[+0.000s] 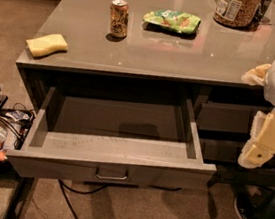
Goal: Close top drawer
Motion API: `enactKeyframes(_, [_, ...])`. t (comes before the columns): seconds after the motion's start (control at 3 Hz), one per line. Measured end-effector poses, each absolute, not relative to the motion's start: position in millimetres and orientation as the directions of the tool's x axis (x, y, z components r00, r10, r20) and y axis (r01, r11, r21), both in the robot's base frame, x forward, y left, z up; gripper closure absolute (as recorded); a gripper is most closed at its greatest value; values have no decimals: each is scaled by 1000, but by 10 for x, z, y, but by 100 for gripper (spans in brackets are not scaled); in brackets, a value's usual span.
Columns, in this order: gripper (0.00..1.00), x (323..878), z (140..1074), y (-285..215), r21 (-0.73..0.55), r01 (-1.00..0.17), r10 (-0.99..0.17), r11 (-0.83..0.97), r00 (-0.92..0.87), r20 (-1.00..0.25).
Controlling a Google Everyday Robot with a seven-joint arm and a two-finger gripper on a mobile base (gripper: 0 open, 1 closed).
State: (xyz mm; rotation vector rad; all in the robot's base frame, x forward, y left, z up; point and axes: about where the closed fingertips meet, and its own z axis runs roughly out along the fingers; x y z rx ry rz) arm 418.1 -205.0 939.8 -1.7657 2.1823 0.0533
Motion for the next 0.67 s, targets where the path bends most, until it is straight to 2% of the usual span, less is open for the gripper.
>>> enactKeyframes(0.33, [0,4178,9404,-2042,-178,-957,-943,229,-173,-283])
enactKeyframes(0.67, [0,4174,9372,-1992,-154,-966,-928,207,-144,-343])
